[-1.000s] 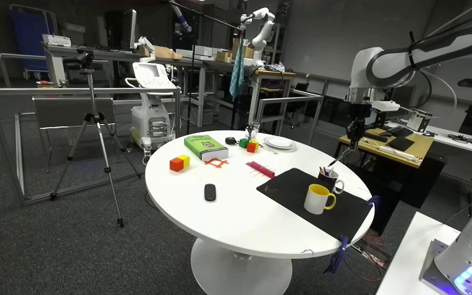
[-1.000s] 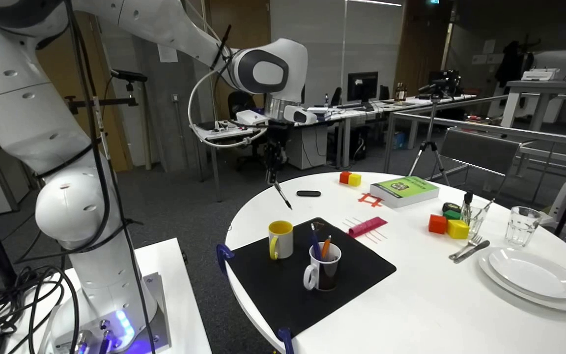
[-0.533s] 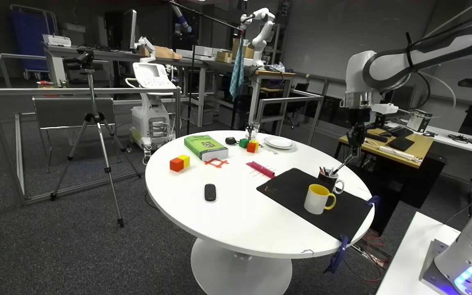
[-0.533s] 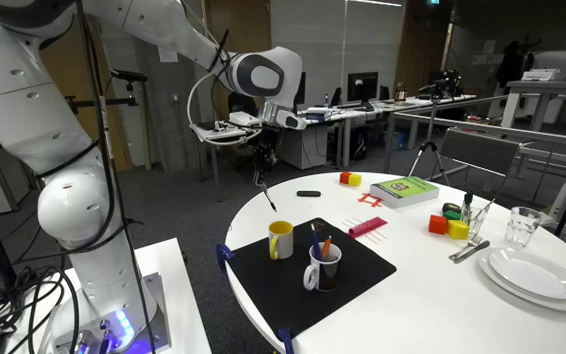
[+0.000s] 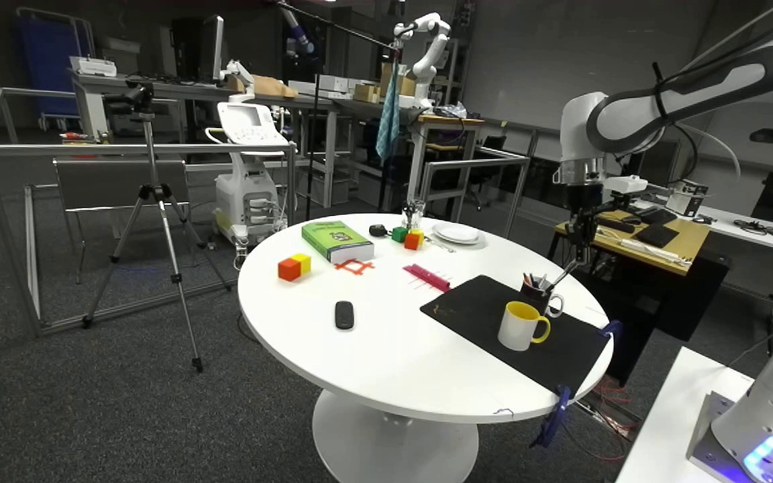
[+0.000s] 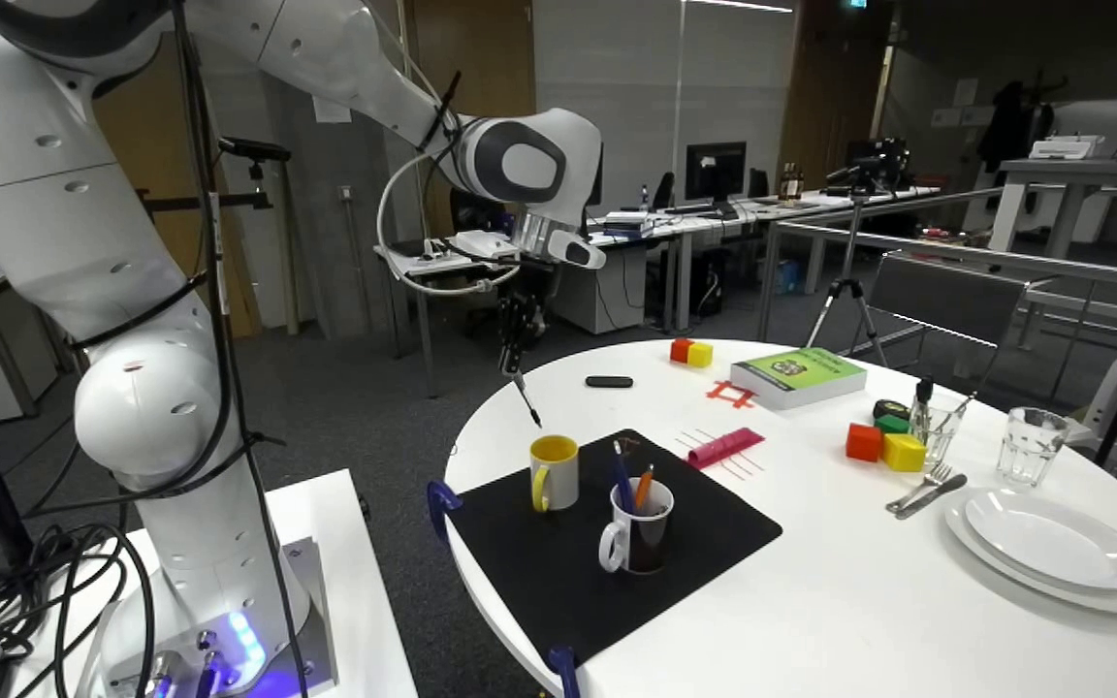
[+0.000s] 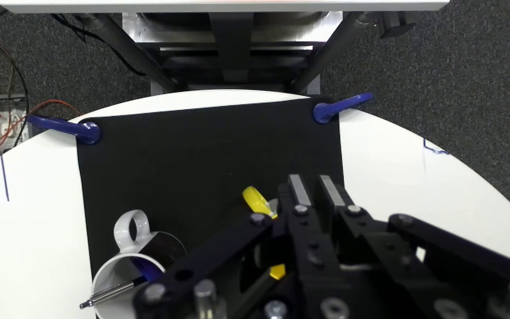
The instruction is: Pick up the black pen from the black and white mug and put it in the yellow and white mug
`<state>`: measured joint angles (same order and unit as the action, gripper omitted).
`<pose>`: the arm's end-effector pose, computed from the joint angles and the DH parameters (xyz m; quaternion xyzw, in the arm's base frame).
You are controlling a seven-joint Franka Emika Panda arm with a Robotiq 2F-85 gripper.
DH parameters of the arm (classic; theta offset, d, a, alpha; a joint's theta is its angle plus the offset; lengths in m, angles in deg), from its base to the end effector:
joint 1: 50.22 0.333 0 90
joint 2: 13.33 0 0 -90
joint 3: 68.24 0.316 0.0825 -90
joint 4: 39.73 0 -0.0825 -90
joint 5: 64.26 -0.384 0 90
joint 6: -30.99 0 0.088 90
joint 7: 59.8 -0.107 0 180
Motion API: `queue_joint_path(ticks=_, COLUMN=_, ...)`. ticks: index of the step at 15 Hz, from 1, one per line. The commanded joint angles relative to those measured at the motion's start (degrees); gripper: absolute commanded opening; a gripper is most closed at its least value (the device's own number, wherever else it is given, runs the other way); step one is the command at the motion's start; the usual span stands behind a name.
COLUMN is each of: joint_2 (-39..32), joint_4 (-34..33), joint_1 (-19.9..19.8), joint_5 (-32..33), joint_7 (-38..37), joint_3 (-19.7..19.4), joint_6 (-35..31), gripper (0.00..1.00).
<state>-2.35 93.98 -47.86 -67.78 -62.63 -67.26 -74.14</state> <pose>0.4390 0.0306 0.3922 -0.9878 0.0085 0.1541 0.0182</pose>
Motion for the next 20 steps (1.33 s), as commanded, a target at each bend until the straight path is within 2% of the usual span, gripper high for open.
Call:
queue_joint_path(ticks=1, joint_2=0.0, joint_4=-0.1, joint_1=-0.3, joint_5=0.0, joint_7=0.1, joint_3=0.3, joint_6=0.1, gripper=0.03)
queue_joint_path(ticks=10, joint_2=-6.7, joint_4=-3.1, joint_1=-0.2, joint_5=0.0, joint_7=0.9, joint_3=0.3, joint_6=-0.6, gripper=0.03)
queue_joint_path(ticks=20, joint_2=-18.9, joint_4=-13.7, joint_1=-0.1, joint_5=0.7, joint_7=-0.7, joint_3=0.4, joint_6=0.4, gripper=0.03)
